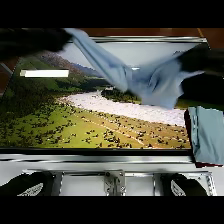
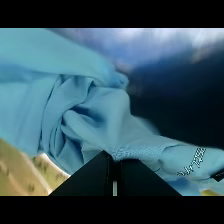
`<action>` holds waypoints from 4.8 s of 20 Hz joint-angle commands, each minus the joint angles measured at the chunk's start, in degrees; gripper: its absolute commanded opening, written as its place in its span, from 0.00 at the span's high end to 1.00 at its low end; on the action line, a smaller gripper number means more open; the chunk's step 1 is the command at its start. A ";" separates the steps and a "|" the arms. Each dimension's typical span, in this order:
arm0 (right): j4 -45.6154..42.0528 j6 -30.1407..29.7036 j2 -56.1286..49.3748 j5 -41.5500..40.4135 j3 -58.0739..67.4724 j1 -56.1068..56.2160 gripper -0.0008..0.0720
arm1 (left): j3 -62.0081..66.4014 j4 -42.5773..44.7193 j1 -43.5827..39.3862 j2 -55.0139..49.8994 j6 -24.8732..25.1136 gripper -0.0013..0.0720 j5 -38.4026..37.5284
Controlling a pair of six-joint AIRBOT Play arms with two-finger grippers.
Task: Fold the shirts.
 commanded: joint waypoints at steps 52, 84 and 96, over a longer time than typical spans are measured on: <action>6.19 -1.75 -26.49 -8.35 -43.80 -6.54 0.08 | -48.57 13.62 0.28 1.90 -18.56 0.93 3.69; -13.73 14.16 1.40 24.92 -11.58 -3.80 0.90 | -45.83 27.17 7.54 36.48 -15.39 0.93 -22.25; 7.56 12.87 -31.41 -11.72 -21.14 -4.52 0.09 | -59.56 14.27 7.54 16.33 -21.49 0.93 4.26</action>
